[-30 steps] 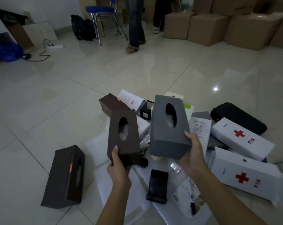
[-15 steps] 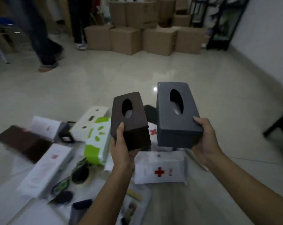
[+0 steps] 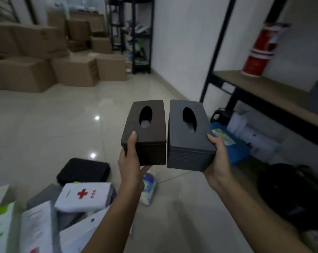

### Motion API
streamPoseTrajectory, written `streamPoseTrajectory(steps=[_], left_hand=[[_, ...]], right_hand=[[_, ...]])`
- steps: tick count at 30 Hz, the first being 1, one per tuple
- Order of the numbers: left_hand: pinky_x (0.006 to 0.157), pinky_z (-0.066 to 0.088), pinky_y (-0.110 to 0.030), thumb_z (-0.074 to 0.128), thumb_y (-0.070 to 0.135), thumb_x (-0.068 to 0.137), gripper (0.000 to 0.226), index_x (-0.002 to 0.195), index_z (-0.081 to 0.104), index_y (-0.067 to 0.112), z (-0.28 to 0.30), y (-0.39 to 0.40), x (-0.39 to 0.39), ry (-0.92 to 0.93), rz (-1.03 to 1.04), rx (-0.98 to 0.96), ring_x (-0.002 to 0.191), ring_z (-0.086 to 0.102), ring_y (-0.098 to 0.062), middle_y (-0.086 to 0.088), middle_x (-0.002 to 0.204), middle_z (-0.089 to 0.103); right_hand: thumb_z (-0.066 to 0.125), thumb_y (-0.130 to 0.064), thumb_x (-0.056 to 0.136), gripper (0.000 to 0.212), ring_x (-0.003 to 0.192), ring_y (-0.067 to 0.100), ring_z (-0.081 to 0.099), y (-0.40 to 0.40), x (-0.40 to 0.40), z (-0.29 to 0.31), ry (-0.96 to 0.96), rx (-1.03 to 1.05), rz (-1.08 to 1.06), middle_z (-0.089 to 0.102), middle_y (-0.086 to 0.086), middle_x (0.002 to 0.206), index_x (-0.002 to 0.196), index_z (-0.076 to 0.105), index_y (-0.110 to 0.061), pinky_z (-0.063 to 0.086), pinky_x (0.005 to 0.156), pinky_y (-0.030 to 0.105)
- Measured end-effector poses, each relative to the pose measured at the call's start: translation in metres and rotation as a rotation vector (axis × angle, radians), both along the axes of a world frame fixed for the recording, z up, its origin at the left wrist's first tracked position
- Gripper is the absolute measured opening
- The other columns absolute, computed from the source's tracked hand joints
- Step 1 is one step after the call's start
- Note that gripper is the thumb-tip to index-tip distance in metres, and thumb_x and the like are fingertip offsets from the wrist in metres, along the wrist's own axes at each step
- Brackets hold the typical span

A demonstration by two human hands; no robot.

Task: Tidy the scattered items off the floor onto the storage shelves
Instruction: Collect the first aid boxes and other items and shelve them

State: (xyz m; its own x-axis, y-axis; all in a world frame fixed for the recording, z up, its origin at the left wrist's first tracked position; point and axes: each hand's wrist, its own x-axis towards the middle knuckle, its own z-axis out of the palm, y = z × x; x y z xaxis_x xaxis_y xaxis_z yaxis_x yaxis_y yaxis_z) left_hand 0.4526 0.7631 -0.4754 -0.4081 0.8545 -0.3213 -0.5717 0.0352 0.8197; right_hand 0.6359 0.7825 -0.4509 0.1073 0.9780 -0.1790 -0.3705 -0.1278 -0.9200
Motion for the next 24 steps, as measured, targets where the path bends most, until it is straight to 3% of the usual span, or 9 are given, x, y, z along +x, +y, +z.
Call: streamPoseTrajectory(steps=[6, 9, 13, 16, 17, 20, 24], left_hand=[[0.071, 0.06, -0.034, 0.067, 0.067, 0.073, 0.06, 0.124, 0.061, 0.034, 0.071, 0.006, 0.068, 0.053, -0.241, 0.097, 0.103, 0.067, -0.015, 0.007, 0.114, 0.07], [0.072, 0.06, -0.035, 0.068, 0.07, 0.07, 0.066, 0.125, 0.061, 0.034, 0.101, 0.013, 0.1, 0.075, -0.364, 0.132, 0.102, 0.068, -0.014, 0.009, 0.112, 0.071], [0.069, 0.06, -0.035, 0.069, 0.073, 0.067, 0.072, 0.125, 0.061, 0.032, 0.136, 0.026, 0.144, 0.087, -0.533, 0.189, 0.101, 0.069, -0.014, 0.007, 0.112, 0.072], [0.075, 0.06, -0.04, 0.072, 0.079, 0.055, 0.088, 0.127, 0.059, 0.031, 0.162, 0.042, 0.184, 0.084, -0.632, 0.213, 0.103, 0.068, -0.018, 0.004, 0.117, 0.07], [0.075, 0.06, -0.04, 0.071, 0.08, 0.055, 0.087, 0.127, 0.059, 0.031, 0.17, 0.047, 0.199, 0.08, -0.663, 0.219, 0.104, 0.068, -0.018, 0.003, 0.118, 0.07], [0.075, 0.06, -0.039, 0.068, 0.075, 0.066, 0.074, 0.124, 0.061, 0.029, 0.194, 0.065, 0.246, 0.059, -0.74, 0.24, 0.102, 0.068, -0.019, 0.001, 0.115, 0.07], [0.076, 0.06, -0.043, 0.067, 0.073, 0.07, 0.075, 0.126, 0.057, 0.023, 0.219, 0.095, 0.304, 0.084, -0.829, 0.243, 0.098, 0.068, -0.02, -0.003, 0.113, 0.069]], right_hand=[[0.058, -0.046, 0.088, 0.037, 0.101, 0.025, 0.068, -0.031, 0.065, 0.066, 0.041, 0.036, -0.195, 0.074, 0.005, 0.107, 0.11, 0.072, -0.019, 0.053, 0.089, 0.042], [0.055, -0.043, 0.091, 0.03, 0.088, 0.018, 0.07, -0.048, 0.095, 0.096, 0.029, 0.093, -0.284, 0.076, 0.0, 0.095, 0.105, 0.071, -0.022, 0.056, 0.074, 0.031], [0.055, -0.047, 0.09, 0.026, 0.089, 0.015, 0.069, -0.059, 0.138, 0.127, 0.003, 0.113, -0.407, 0.076, -0.005, 0.089, 0.098, 0.069, -0.027, 0.056, 0.076, 0.033], [0.055, -0.051, 0.088, 0.03, 0.081, 0.012, 0.07, -0.061, 0.171, 0.149, -0.004, 0.134, -0.488, 0.075, -0.005, 0.089, 0.098, 0.07, -0.027, 0.055, 0.064, 0.027], [0.056, -0.052, 0.087, 0.032, 0.082, 0.013, 0.071, -0.061, 0.183, 0.157, -0.009, 0.145, -0.522, 0.076, -0.004, 0.092, 0.1, 0.071, -0.027, 0.056, 0.064, 0.028], [0.064, -0.058, 0.073, 0.047, 0.096, 0.023, 0.07, -0.051, 0.222, 0.177, -0.009, 0.136, -0.627, 0.075, 0.002, 0.103, 0.107, 0.071, -0.027, 0.058, 0.085, 0.045], [0.064, -0.057, 0.073, 0.05, 0.097, 0.026, 0.067, -0.035, 0.267, 0.197, -0.011, 0.108, -0.755, 0.071, 0.005, 0.108, 0.11, 0.067, -0.023, 0.055, 0.088, 0.05]])
